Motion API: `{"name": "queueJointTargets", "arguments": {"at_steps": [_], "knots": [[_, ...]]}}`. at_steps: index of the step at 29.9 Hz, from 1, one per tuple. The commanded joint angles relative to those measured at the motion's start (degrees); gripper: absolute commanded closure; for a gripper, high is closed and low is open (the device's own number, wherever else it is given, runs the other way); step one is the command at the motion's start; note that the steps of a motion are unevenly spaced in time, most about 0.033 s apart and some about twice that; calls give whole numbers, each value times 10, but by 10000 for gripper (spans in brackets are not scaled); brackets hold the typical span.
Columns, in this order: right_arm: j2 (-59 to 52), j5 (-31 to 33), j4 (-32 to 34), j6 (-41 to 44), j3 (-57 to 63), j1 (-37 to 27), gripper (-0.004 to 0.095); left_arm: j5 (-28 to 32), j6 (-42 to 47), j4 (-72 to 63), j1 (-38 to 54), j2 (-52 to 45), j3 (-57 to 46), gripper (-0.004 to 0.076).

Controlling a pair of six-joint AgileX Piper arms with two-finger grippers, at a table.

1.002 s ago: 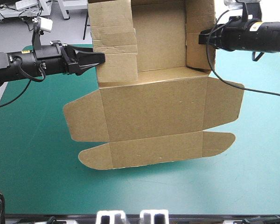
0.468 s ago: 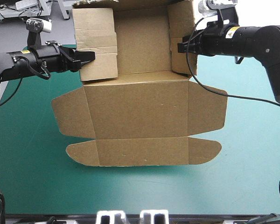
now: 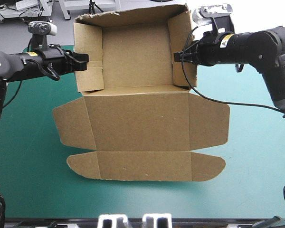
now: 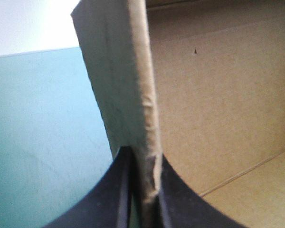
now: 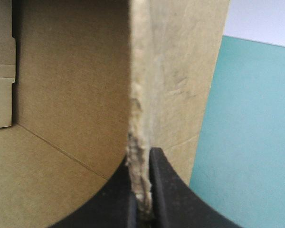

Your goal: Fold the box

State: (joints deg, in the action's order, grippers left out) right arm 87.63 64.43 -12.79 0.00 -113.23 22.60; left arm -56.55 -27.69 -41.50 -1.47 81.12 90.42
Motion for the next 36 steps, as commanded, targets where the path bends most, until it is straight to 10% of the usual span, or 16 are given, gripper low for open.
{"name": "queueJointTargets", "arguments": {"at_steps": [1,16,29,36], "knots": [[-1,31,20,21,-16,6,919,-30,98,60,-67,-22,19,732],[179,75,53,37,-15,6,921,-46,353,334,-203,69,19,732],[275,75,70,-36,-15,-6,920,-31,340,353,-196,215,23,731],[273,75,128,-40,-16,-4,807,-133,323,351,-187,252,83,699]]}}
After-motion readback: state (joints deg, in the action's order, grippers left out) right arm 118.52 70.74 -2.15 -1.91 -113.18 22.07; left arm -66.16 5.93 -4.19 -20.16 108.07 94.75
